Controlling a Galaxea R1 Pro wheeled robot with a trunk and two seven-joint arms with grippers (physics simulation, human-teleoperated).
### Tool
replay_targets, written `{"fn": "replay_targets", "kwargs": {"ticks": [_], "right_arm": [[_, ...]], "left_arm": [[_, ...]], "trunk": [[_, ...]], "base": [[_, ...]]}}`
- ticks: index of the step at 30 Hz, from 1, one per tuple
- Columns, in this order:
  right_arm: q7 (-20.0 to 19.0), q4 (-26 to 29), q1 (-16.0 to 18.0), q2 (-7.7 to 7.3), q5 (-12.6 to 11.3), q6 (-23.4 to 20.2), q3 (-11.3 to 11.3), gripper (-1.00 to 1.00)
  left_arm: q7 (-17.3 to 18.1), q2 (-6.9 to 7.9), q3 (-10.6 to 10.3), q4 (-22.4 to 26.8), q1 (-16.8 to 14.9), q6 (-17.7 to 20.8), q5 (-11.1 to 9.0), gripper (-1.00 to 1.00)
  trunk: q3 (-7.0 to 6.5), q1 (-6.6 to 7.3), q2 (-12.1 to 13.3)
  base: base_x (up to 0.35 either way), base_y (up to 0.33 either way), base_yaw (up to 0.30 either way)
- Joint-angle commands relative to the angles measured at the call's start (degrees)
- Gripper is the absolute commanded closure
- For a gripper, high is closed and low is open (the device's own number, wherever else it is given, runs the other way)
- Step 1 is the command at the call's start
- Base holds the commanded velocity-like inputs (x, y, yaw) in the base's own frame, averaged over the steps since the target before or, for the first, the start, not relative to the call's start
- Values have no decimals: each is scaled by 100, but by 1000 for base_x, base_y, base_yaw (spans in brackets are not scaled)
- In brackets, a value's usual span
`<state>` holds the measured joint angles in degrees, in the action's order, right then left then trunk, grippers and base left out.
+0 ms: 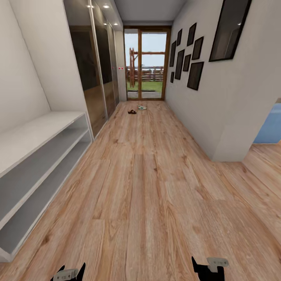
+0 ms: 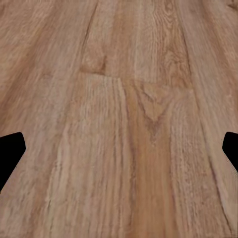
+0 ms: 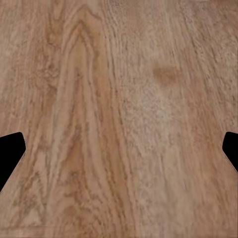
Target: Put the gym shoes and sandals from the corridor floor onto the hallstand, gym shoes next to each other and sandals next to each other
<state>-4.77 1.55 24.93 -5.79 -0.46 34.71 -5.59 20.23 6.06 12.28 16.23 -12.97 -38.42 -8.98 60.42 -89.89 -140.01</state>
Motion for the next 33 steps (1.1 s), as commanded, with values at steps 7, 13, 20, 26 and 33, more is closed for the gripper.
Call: {"fn": "replay_targets", "kwargs": {"ticks": [7,13,20,26,33], "right_arm": [[-50,-6,3,-1,-7,18,-48,-100],[-50,-6,3,-1,-7,18,-48,-100],[-50,-6,3,-1,-7,18,-48,-100],[-50,-6,3,-1,-7,18,-48,-100],[-50,-6,3,-1,-7,18,-48,-100]], "left_arm": [[59,2,11,-4,-3,1,-60,-100],[59,7,11,-2,-3,1,-60,-100],[59,9,11,-4,-3,1,-60,-100],[56,17,11,-3,-3,1,-60,-100],[53,18,11,-5,-3,1,-60,-100]], "trunk": [[5,-2,-2],[5,-2,-2],[5,-2,-2],[5,-2,-2],[5,-2,-2]], "base": [[338,0,0],[338,0,0],[338,0,0],[338,0,0],[338,0,0]]}}
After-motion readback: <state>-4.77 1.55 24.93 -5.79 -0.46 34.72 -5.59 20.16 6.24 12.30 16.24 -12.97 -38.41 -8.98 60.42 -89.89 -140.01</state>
